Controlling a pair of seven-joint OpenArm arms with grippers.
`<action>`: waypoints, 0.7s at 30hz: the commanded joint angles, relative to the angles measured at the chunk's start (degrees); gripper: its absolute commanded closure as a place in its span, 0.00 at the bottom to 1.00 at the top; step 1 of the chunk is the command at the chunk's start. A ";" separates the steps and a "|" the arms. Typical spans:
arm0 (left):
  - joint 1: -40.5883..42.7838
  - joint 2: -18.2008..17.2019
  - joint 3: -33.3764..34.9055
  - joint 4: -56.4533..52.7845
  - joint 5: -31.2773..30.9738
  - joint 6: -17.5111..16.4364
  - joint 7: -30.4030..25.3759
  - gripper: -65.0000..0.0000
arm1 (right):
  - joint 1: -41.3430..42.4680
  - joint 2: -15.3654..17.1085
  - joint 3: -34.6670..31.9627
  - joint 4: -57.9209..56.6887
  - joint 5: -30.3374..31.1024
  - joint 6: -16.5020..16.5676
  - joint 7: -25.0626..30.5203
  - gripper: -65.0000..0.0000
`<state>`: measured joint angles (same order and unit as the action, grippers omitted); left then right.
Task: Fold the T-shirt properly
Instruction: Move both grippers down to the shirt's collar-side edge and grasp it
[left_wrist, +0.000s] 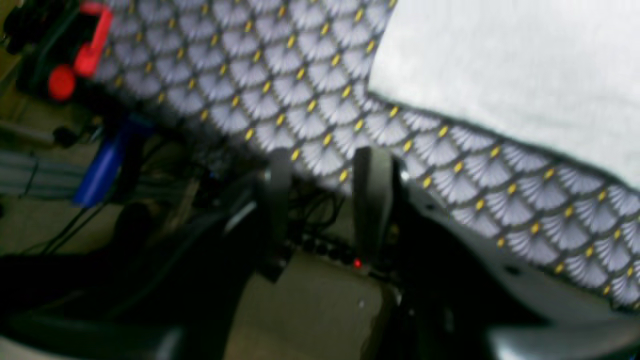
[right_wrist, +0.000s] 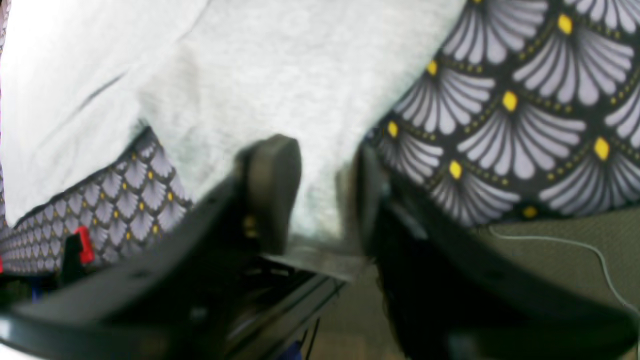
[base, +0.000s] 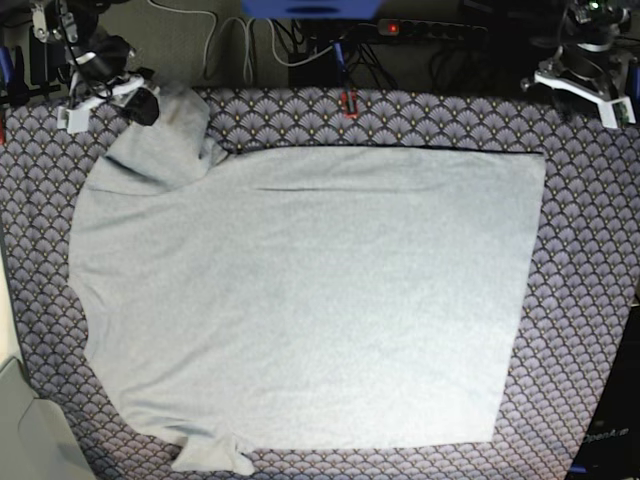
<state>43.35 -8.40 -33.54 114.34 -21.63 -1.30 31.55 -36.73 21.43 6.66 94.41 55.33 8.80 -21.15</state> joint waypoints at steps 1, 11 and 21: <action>-0.06 -0.52 -0.26 0.69 0.13 0.47 -0.91 0.67 | -0.06 0.42 -0.11 0.31 0.10 0.04 -1.67 0.85; -9.55 -0.52 -0.53 -2.92 0.13 0.47 -0.83 0.67 | 2.40 0.42 0.25 -2.06 0.10 0.04 -6.68 1.00; -19.49 -0.52 -0.53 -14.08 -0.31 0.47 -0.91 0.48 | 2.40 0.59 0.25 -2.24 0.10 0.04 -6.77 1.00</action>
<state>23.83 -8.36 -33.67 99.20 -21.71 -0.69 31.97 -33.71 21.45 6.74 92.23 56.03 9.41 -25.91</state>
